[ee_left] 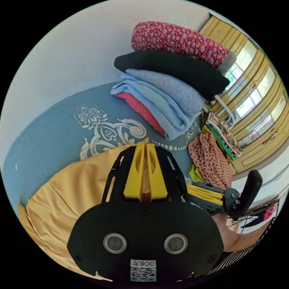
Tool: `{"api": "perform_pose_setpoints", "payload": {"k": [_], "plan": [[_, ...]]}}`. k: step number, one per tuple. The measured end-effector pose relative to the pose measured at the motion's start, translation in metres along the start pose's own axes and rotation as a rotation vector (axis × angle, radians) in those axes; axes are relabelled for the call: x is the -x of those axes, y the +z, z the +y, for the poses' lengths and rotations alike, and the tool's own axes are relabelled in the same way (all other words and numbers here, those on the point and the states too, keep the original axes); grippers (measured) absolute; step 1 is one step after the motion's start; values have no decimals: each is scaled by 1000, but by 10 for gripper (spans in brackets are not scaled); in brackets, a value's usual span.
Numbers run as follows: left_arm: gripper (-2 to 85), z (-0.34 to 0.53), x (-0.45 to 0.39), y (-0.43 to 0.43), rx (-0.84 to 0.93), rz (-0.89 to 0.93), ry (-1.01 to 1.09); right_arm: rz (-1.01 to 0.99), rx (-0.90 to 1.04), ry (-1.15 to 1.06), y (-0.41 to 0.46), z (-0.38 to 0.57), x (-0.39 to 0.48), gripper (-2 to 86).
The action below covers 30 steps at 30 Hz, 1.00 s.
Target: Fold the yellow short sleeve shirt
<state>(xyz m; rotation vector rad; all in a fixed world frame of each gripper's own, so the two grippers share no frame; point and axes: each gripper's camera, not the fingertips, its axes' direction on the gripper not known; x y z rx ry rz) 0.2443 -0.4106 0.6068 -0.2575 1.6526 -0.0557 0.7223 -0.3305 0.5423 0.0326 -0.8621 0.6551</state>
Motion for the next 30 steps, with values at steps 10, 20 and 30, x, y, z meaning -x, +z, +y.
{"api": "perform_pose_setpoints", "payload": {"k": [10, 20, 30], "plan": [[4, 34, 105, -129, -208, 303, -251, -240, -83, -187, -32, 17, 80, 1], [6, 86, 166, -222, -238, 292, -379, -398, 22, -296, -2, 38, 138, 1], [7, 111, 195, -267, -186, 224, -443, -401, 138, -362, 48, 45, 164, 2]]}}
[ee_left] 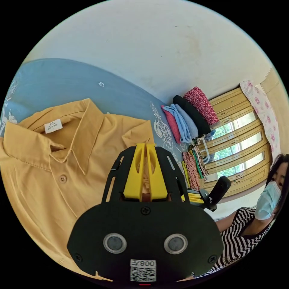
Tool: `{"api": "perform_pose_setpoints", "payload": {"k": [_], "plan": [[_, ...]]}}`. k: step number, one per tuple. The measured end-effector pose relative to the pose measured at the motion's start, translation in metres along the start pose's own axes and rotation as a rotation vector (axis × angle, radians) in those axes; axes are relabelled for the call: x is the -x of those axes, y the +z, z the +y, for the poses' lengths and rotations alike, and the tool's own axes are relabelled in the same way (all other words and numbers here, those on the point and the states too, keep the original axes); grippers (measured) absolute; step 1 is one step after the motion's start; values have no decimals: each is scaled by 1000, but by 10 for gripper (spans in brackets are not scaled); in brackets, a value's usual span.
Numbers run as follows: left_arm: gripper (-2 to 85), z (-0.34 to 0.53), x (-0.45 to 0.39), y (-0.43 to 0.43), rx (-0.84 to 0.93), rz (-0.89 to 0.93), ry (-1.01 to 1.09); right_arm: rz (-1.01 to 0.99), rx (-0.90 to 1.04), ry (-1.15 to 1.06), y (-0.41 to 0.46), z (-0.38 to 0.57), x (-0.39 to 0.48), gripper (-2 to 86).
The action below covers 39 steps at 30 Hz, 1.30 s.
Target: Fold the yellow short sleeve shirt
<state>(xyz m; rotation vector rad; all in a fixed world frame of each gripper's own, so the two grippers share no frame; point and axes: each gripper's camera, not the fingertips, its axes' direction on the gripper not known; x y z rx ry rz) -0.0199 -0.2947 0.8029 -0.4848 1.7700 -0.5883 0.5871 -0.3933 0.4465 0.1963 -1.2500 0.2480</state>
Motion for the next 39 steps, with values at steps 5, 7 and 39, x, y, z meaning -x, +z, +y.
{"api": "perform_pose_setpoints", "payload": {"k": [5, 7, 39], "plan": [[9, 5, 6, -21, -6, -3, -26, 5, 48, -9, 25, -4, -11, 2], [11, 6, 7, -27, 8, -34, -29, 5, 69, -12, 35, -6, -17, 2], [4, 44, -125, -48, 137, -351, 292, 129, 77, 140, 52, -16, -227, 1]]}}
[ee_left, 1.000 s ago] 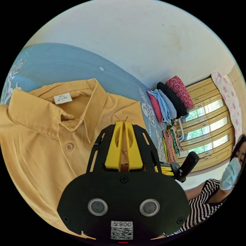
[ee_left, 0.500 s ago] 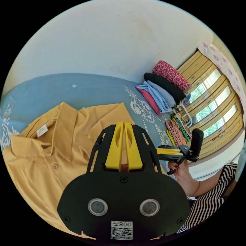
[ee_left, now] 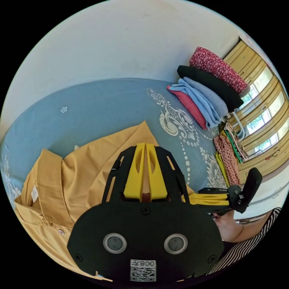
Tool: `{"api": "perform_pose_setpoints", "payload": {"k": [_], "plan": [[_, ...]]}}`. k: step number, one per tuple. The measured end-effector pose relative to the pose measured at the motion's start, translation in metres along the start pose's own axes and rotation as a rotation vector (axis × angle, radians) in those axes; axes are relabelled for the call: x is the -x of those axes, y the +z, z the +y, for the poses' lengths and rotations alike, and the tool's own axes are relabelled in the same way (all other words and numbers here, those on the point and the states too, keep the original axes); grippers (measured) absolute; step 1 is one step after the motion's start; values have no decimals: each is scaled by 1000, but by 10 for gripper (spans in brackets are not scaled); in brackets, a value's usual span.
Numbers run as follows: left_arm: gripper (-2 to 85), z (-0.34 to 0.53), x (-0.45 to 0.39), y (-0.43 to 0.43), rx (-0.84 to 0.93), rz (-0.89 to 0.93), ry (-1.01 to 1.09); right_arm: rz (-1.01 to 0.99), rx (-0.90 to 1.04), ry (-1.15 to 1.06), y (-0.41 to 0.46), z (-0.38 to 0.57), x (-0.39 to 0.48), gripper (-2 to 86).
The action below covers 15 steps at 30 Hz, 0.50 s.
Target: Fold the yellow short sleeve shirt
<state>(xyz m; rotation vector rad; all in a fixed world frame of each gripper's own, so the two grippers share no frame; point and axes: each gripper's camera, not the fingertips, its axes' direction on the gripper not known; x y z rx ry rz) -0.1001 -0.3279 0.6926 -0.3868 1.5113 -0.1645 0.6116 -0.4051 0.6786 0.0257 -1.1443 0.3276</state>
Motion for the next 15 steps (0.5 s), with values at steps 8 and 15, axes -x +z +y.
{"api": "perform_pose_setpoints", "payload": {"k": [8, 15], "plan": [[4, 25, 12, -20, 50, -1, -64, -21, 4, 29, 36, -3, -44, 1], [14, 116, 18, -120, -130, 46, -38, -24, 44, 28, 71, -9, -79, 4]]}}
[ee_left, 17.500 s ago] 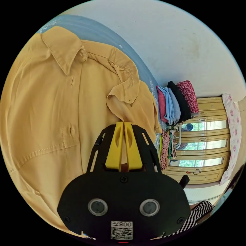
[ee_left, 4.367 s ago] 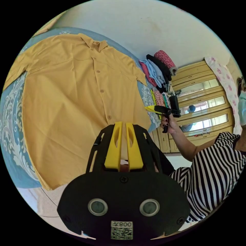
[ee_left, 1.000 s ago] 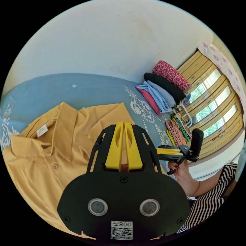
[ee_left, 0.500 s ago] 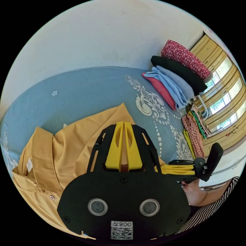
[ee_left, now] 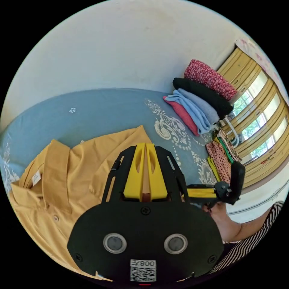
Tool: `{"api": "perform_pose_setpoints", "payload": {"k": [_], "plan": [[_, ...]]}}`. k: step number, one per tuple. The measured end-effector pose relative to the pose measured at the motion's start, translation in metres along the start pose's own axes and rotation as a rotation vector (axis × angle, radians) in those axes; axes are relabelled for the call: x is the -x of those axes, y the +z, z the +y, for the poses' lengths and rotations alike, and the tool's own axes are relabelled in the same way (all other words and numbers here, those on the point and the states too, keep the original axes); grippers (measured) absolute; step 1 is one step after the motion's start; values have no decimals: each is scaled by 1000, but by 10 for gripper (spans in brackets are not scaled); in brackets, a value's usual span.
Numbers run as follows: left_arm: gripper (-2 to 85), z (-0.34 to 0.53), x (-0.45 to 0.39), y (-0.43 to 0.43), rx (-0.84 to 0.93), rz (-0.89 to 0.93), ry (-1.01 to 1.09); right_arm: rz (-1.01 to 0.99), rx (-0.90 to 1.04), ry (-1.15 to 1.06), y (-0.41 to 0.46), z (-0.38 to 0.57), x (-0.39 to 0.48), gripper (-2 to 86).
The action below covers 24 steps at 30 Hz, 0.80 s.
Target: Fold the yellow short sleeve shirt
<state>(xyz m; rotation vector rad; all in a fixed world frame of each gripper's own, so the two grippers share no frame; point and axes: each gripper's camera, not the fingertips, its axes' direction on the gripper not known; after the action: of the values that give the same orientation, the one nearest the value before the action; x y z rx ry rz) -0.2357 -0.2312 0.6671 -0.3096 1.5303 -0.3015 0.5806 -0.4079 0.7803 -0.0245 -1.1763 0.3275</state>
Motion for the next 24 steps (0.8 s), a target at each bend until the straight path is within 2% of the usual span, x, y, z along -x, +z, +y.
{"api": "perform_pose_setpoints", "payload": {"k": [4, 6, 9, 12, 14, 17, 19, 24], "plan": [[44, 96, 38, -112, -125, 25, -96, 132, -90, -42, 1, 3, -1, 14], [58, 146, 60, -165, -177, -34, -179, 174, -100, -76, 8, 2, 0, 23], [74, 240, 100, -255, -265, -185, -412, 225, -99, -101, 26, -2, 3, 56], [84, 335, 138, -333, -346, -320, -703, 172, -89, -142, 50, -8, 12, 66], [89, 402, 167, -376, -415, -337, -909, 150, -65, -194, 78, -17, 28, 66], [94, 468, 197, -411, -520, -319, -1111, 55, -16, -284, 119, -33, 55, 63], [92, 494, 213, -425, -555, -306, -1187, -7, 33, -346, 147, -44, 75, 61], [79, 524, 237, -449, -629, -242, -1176, -153, 156, -508, 234, -76, 135, 62]]}}
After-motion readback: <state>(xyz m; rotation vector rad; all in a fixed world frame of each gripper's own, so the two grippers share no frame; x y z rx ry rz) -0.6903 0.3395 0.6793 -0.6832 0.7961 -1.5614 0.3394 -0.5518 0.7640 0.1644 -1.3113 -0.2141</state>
